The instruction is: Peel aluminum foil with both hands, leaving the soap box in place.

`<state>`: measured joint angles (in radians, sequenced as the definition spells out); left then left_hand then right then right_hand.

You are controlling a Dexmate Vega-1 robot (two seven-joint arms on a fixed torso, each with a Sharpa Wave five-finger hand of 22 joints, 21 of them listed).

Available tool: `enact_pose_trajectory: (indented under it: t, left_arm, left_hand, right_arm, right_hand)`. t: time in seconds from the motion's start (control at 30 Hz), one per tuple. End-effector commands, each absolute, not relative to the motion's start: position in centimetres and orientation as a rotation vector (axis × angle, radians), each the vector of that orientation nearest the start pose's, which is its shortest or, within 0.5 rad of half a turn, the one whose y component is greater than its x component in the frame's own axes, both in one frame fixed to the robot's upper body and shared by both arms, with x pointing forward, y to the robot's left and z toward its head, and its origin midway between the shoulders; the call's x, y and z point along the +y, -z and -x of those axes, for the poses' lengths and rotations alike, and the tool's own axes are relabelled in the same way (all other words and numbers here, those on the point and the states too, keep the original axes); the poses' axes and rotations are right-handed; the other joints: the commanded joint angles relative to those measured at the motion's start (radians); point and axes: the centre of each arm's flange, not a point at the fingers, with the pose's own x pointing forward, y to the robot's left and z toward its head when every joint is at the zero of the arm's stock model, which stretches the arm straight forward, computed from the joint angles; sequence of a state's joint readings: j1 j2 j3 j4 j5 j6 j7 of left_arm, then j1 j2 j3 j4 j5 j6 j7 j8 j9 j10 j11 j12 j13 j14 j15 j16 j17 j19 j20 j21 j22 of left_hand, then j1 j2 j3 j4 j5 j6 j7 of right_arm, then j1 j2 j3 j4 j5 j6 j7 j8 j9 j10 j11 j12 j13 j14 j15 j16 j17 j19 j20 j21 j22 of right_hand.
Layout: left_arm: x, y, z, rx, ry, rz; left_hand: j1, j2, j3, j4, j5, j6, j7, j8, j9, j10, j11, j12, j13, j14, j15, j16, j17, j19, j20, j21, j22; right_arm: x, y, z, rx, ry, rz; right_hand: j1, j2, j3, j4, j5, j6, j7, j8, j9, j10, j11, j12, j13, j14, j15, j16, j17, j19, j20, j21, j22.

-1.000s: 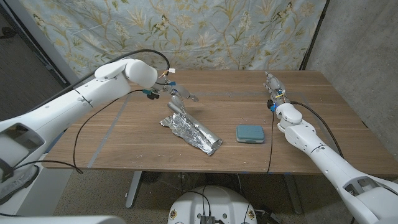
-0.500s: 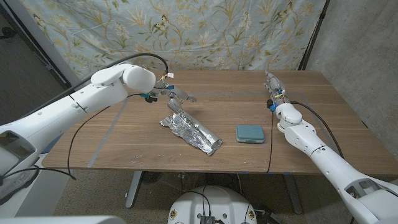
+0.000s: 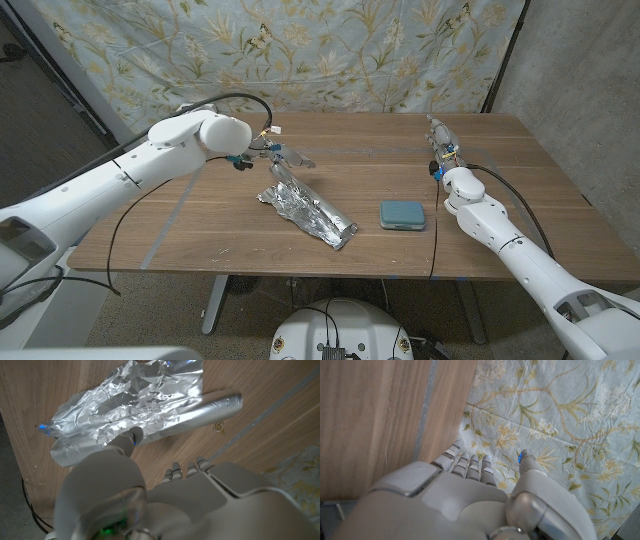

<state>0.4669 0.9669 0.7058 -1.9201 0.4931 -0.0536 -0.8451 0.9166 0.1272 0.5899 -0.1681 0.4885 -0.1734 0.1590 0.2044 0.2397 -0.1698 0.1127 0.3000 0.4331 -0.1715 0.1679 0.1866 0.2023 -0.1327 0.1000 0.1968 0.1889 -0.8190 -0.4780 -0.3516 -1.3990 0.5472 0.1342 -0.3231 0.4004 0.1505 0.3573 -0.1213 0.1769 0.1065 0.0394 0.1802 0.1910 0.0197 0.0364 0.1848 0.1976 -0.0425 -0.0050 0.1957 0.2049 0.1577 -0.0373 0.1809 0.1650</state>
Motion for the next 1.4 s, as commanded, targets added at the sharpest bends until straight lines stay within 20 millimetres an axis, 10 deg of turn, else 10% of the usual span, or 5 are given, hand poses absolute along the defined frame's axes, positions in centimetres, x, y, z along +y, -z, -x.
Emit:
enact_pose_trajectory:
  t: [0.03, 1.4]
  left_arm:
    - [19.1, -6.2, -54.9, -0.359, 0.614, -1.997]
    - [19.3, -2.5, -55.8, -0.442, 0.454, -2.079]
  left_hand:
    - [0.011, -0.002, -0.003, -0.002, 0.009, -0.122, -0.001, 0.003, 0.002, -0.191, 0.004, 0.008, 0.007, -0.126, 0.009, 0.002, 0.004, -0.005, -0.001, 0.005, 0.002]
    - [0.000, -0.004, -0.012, 0.013, 0.046, -0.140, -0.006, 0.010, 0.017, -0.215, 0.004, 0.048, 0.053, -0.124, 0.005, 0.016, 0.023, -0.014, -0.008, 0.018, 0.006]
  right_arm:
    - [-29.3, -0.1, -65.5, -0.556, 0.092, -0.065]
    - [-30.1, 1.3, -65.9, -0.532, 0.125, -0.096]
  right_hand:
    - [0.004, -0.001, -0.001, -0.002, 0.000, -0.006, 0.000, 0.006, 0.003, -0.010, 0.002, -0.001, 0.003, -0.011, 0.002, -0.002, 0.003, -0.005, -0.048, 0.001, 0.004]
    - [0.001, -0.001, -0.005, -0.004, 0.001, -0.024, 0.004, 0.007, 0.003, -0.040, 0.004, 0.001, 0.002, -0.027, 0.004, 0.000, 0.002, -0.021, -0.047, 0.002, 0.004]
